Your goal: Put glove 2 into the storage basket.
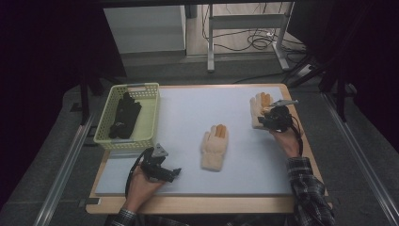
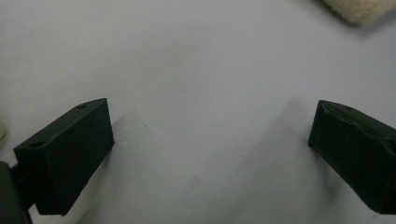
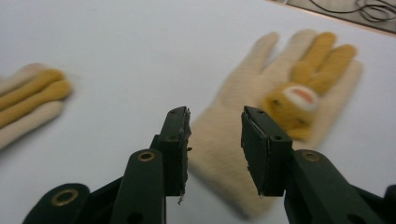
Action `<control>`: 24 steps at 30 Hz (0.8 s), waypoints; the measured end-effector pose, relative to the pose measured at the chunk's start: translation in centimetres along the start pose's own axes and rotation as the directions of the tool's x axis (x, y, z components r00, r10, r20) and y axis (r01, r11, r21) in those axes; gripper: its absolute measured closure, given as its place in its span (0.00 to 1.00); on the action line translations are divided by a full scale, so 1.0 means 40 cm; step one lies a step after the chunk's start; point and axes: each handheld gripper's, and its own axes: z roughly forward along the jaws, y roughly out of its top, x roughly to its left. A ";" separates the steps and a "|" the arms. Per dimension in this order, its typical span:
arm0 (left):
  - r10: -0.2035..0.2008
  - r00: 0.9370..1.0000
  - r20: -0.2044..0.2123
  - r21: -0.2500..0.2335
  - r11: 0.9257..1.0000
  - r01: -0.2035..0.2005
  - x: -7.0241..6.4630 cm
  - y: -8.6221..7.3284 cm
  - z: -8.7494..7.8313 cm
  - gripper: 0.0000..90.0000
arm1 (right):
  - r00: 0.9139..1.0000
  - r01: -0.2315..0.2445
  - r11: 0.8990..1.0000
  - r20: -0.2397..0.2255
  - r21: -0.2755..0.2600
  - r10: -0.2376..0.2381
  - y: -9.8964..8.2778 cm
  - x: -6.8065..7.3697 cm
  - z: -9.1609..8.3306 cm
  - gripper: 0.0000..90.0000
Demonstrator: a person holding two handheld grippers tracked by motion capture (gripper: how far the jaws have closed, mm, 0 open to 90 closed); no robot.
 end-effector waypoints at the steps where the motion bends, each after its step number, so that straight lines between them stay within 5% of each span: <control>1: 0.000 1.000 0.000 0.000 1.000 0.000 0.000 0.000 0.000 0.00 | 1.000 -0.006 1.000 0.010 0.003 0.006 0.003 -0.008 0.005 0.67; 10: 0.000 1.000 0.001 0.000 1.000 0.000 0.000 0.000 0.000 0.00 | 0.994 -0.033 0.999 0.105 0.017 0.031 0.024 -0.066 0.068 0.53; 21: 0.000 1.000 0.001 0.000 1.000 0.000 0.000 0.000 0.000 0.00 | 0.992 -0.022 0.999 0.123 0.042 0.017 0.008 -0.108 0.153 0.46; 24: 0.000 1.000 0.001 0.000 1.000 0.000 0.000 0.000 0.000 0.00 | 0.994 -0.063 0.997 0.096 0.033 0.059 0.004 -0.115 0.159 0.56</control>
